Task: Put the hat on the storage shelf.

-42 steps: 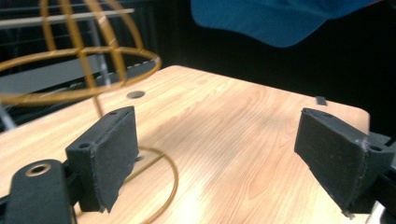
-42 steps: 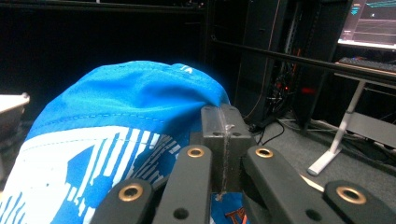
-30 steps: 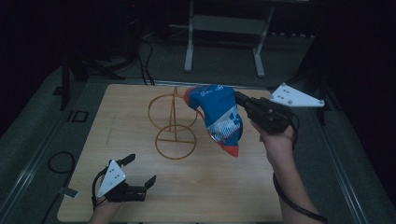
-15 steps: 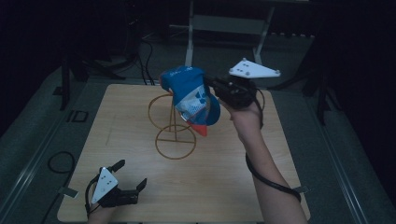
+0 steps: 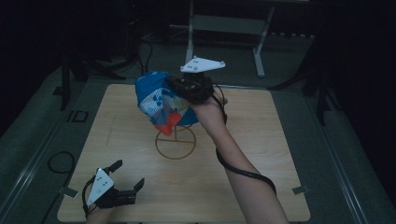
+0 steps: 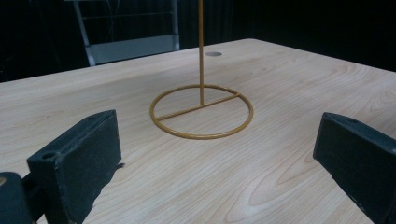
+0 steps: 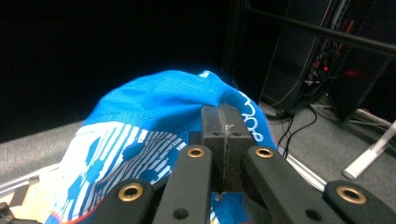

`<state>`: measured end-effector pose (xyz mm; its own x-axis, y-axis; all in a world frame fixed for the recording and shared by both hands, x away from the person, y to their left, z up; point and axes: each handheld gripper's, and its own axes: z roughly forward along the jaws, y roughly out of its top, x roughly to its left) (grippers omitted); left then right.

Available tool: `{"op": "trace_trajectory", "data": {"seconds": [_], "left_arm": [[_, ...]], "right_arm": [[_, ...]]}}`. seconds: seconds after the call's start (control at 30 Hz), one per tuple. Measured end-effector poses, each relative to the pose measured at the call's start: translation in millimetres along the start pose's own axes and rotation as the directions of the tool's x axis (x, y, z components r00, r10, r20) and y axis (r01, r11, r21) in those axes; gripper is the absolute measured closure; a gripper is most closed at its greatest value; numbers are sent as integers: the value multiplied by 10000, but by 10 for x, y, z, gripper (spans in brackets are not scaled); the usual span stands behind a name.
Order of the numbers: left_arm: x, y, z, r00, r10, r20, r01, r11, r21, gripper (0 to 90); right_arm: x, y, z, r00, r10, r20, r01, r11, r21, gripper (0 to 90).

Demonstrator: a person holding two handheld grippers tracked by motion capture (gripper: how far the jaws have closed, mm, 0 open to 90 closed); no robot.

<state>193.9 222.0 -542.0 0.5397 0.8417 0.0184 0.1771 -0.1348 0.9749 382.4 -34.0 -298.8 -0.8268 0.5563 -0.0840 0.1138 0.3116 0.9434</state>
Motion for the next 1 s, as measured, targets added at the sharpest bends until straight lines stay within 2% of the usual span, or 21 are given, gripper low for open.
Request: {"op": "trace_trajectory", "data": {"seconds": [0.13,0.27,0.7,0.83,1.0], "left_arm": [[-2,-5,-5,10000,21,51,-21,10000,25,13],[3,-10,-13,10000,31,60,-31,10000,-2,13],[4,-22,9,9998,-73,167,73,10000,22,13],[8,-27,15,9998,-134,171,133,9999,30,13],[-1,-32,20,9998,-58,164,56,9999,104,13]], "right_arm": [[9,-44,127,10000,-46,-33,47,9993,374,900],[-25,-129,164,10000,-6,13,5,9985,545,900],[-295,-494,41,9968,744,304,-767,9935,846,900],[-327,-588,2,9948,1012,102,-1017,9915,814,900],[-320,-673,-39,9941,1084,26,-1082,9907,826,900]]}}
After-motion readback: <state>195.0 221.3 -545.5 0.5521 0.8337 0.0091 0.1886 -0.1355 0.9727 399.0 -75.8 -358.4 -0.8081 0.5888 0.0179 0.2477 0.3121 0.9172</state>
